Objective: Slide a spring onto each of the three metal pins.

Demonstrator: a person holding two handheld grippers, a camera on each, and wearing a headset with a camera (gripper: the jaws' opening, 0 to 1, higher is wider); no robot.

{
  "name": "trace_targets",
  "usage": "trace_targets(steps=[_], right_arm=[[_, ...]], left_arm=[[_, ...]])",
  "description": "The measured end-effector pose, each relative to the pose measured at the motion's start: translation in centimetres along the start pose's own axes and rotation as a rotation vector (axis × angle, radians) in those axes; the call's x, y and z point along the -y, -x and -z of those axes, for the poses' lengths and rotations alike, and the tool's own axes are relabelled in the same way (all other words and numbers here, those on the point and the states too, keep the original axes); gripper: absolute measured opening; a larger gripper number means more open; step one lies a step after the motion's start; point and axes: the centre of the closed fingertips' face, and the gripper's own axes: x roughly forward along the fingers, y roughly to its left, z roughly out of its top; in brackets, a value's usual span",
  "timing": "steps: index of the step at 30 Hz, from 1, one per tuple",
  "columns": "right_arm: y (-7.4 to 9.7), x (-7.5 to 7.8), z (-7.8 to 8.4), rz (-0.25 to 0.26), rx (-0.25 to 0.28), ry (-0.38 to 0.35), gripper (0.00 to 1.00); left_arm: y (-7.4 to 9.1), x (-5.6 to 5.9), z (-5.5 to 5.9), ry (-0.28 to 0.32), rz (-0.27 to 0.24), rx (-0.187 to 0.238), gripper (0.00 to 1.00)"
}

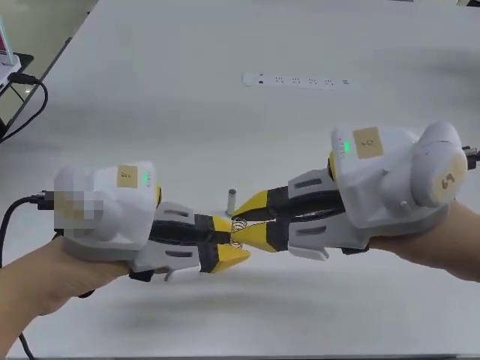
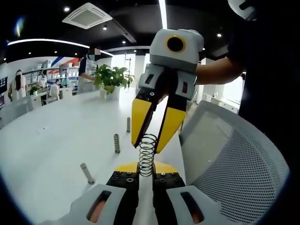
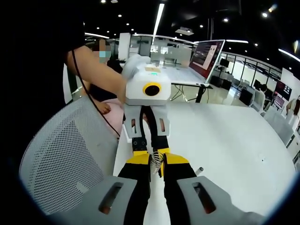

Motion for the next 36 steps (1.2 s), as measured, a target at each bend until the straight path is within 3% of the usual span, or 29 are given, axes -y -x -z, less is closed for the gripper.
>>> trace_targets(steps=[17, 36], right_arm=[[-0.2, 0.1, -0.1, -0.003, -0.024, 0.02, 0.06], [-0.3, 0.6, 0.0, 0.015, -0.035, 0.03, 0.07]], left_arm=[[0.1, -0.4, -0.1, 0.041, -0.032, 0.011, 0.04], [0.8, -1.2, 0.9, 0.063, -0.085, -0.006, 0.28]])
